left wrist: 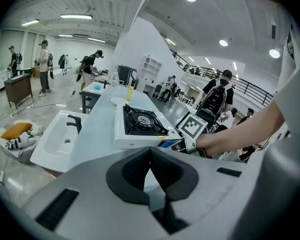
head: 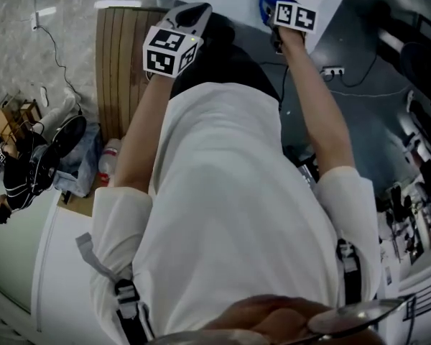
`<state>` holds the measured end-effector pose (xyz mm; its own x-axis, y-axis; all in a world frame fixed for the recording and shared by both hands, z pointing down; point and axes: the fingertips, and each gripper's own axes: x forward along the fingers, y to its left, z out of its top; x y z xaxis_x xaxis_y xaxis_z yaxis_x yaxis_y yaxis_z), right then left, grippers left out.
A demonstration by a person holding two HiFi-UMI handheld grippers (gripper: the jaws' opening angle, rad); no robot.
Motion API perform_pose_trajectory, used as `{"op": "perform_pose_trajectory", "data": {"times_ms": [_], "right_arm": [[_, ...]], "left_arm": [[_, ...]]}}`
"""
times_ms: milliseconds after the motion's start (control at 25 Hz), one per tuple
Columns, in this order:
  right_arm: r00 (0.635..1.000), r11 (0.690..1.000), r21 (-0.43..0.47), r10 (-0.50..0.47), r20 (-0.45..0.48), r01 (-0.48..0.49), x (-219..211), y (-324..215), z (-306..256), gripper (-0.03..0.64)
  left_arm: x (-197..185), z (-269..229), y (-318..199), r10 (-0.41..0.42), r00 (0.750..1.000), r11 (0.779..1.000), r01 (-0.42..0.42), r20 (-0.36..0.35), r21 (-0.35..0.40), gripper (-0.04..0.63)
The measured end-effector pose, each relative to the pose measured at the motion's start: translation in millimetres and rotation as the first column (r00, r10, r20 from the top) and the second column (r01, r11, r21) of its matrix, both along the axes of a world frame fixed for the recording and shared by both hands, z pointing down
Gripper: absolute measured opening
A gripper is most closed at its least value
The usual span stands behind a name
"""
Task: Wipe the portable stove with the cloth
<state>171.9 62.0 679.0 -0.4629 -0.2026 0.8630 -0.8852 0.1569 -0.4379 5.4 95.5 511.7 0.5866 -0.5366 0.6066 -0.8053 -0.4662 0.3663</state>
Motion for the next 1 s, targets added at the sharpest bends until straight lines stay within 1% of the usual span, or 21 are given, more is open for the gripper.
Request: {"op": "perform_pose_trajectory", "data": {"times_ms": [160, 320, 560, 680, 840, 1000], "right_arm": [[1.0, 1.0, 0.006, -0.005, -0.013, 0.005, -19, -8, -4, 0.074], [0.999, 1.0, 0.006, -0.016, -0.039, 0.016, -21, -8, -2, 0.074], [0.999, 1.0, 0.022, -0.009, -0.044, 0.01, -35, -15, -3, 0.074], [0.998, 0.998, 0.038, -0.038, -0.059, 0.04, -49, -19, -8, 0.074], [0.995, 0.999, 0.017, -0.047, -0.089, 0.049, -61, -25, -3, 0.074], [0.993, 0.998, 0.016, -0.065, -0.102, 0.066, -77, -28, 0, 0.075]], "left_arm": [[-18, -1, 11, -0.012, 1.0, 1.0, 0.012, -0.001, -0.012, 0.032], [-26, 0, 16, -0.019, 1.0, 1.0, 0.019, -0.011, -0.025, 0.032], [-57, 2, 12, -0.011, 1.0, 0.999, 0.011, -0.015, -0.041, 0.032], [-72, 3, 11, -0.018, 1.0, 0.999, 0.017, -0.024, -0.051, 0.032], [-85, 5, 2, -0.009, 0.999, 0.999, 0.008, -0.032, -0.048, 0.032], [-97, 8, -3, -0.013, 0.999, 0.999, 0.011, -0.046, -0.044, 0.032]]}}
